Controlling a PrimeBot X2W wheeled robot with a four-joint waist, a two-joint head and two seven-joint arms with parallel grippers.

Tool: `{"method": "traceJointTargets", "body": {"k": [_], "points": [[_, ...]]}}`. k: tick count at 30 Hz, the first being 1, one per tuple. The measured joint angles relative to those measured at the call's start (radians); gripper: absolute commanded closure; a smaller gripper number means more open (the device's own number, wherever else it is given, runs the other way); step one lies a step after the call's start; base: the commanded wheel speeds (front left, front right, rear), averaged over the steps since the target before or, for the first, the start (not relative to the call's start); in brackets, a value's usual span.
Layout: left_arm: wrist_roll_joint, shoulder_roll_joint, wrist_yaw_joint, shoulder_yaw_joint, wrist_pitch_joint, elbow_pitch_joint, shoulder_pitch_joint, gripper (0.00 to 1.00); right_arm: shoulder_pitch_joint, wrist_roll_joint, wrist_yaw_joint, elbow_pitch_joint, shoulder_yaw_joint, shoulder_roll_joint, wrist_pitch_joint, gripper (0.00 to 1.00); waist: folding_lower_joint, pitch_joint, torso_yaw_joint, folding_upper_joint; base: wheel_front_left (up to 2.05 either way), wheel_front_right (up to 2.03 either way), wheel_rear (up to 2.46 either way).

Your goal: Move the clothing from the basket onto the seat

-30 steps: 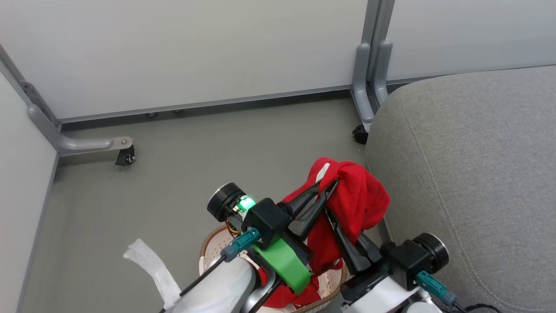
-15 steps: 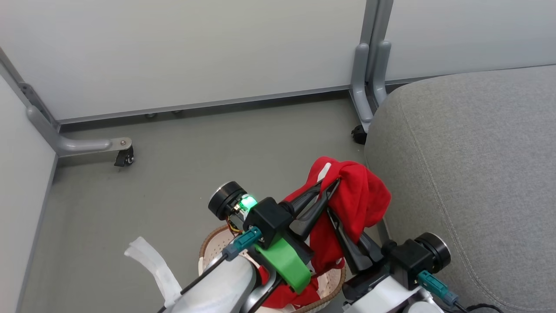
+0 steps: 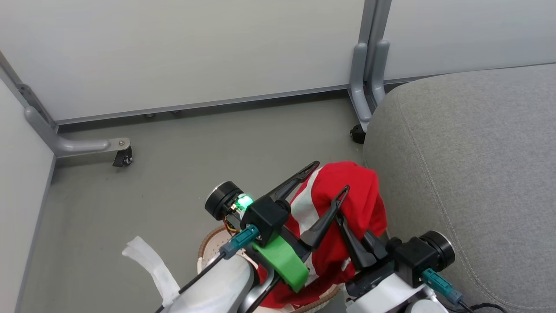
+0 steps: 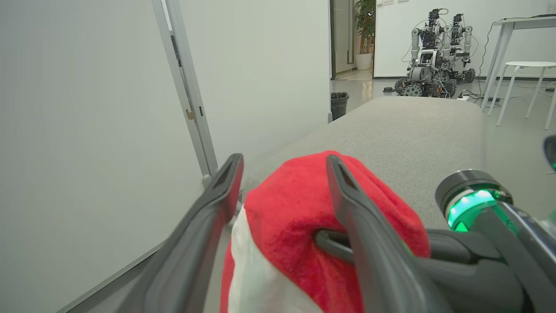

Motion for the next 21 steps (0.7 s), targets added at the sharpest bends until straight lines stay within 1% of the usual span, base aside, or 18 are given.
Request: {"method": "traceJointTargets", "body": {"k": [6, 12, 16, 21], "points": [[-0.007, 0.009, 0.001, -0.003, 0.006, -0.005, 0.000, 0.00, 0.001, -0.005, 0.000, -0.006, -0.011, 0.001, 0.000, 1.00, 0.0000, 0.004, -0.015, 0.0000, 0.00, 0.00, 0.00], [-0.014, 0.024, 0.008, -0.004, 0.013, -0.018, 0.001, 0.00, 0.000, -0.013, 0.000, -0.019, -0.038, 0.001, 0.000, 1.00, 0.0000, 0.014, -0.056, 0.0000, 0.00, 0.00, 0.00], [-0.016, 0.030, 0.011, -0.003, 0.015, -0.026, 0.001, 0.00, -0.001, -0.020, 0.000, -0.031, -0.065, 0.000, 0.000, 1.00, 0.0000, 0.022, -0.102, 0.0000, 0.00, 0.00, 0.00], [-0.016, 0.042, 0.018, -0.007, 0.023, -0.039, -0.001, 0.00, 0.000, -0.037, 0.000, -0.065, -0.112, -0.001, 0.000, 1.00, 0.0000, 0.036, -0.178, 0.0000, 0.00, 0.00, 0.00]]}}
